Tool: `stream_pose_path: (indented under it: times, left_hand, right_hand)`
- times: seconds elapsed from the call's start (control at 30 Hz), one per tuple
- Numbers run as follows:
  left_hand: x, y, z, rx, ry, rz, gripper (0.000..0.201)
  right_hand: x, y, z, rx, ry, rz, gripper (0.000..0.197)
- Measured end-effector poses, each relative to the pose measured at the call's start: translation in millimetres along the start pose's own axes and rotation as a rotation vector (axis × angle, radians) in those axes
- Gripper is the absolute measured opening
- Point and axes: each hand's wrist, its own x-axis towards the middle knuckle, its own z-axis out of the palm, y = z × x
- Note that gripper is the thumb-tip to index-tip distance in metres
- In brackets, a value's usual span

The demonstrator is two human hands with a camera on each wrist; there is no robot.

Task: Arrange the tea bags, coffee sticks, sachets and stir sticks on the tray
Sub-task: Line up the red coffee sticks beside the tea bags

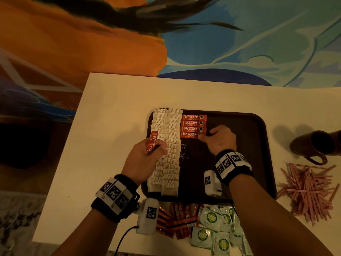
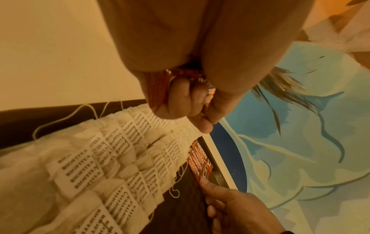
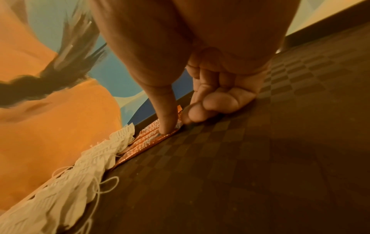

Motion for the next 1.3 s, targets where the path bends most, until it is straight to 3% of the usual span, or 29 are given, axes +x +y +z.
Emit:
stream_pose_path:
  times: [0.37,0.5,0.6,0.7,0.77,0.87,1.0,1.13,1.3]
  left_hand:
    - [-2,5,2,0.001,-0.027,0.002,0.012]
    - [-3,13,6,-0.024,-0.110,-0.033,0.013]
    - [-4,19,11,-0.066,-0.223,-0.064,0.016]
    - [-7,27,16,-0.024,-0.352,-0.024,0.020]
    - [-8,30,18,-0.004,-0.425,-0.009,0.020]
    - [-9,30,18,0.016,-0.471,-0.021,0.024]
    - [-8,23,12,0.027,-0.446,-0.027,0.024]
    - [-5,18,4,0.182,-0.303,0.053,0.023]
    - [0,28,8,0.137,-0.202,0.095,0.024]
  right_hand:
    - [1,3,-6,0.041,-0.012,-0.013,0.056]
    - [-13,-3,-17,0.108,0.022,-0.156,0.036]
    - [-34,-13,-21,0.235,-0.152,-0.388,0.020]
    - [-55,-24,-21,0.336,-0.399,-0.568,0.021]
    - [-63,-29,-21,0.373,-0.506,-0.600,0.018]
    - [-65,-28,-24,0.406,-0.547,-0.603,0.010]
    - [-59,-19,-32,0.458,-0.480,-0.543,0.003]
    - [-53,-11,-42,0.534,-0.426,-0.469,0.007]
    - [-56,-9,-36,0.432,-0.473,-0.538,0.019]
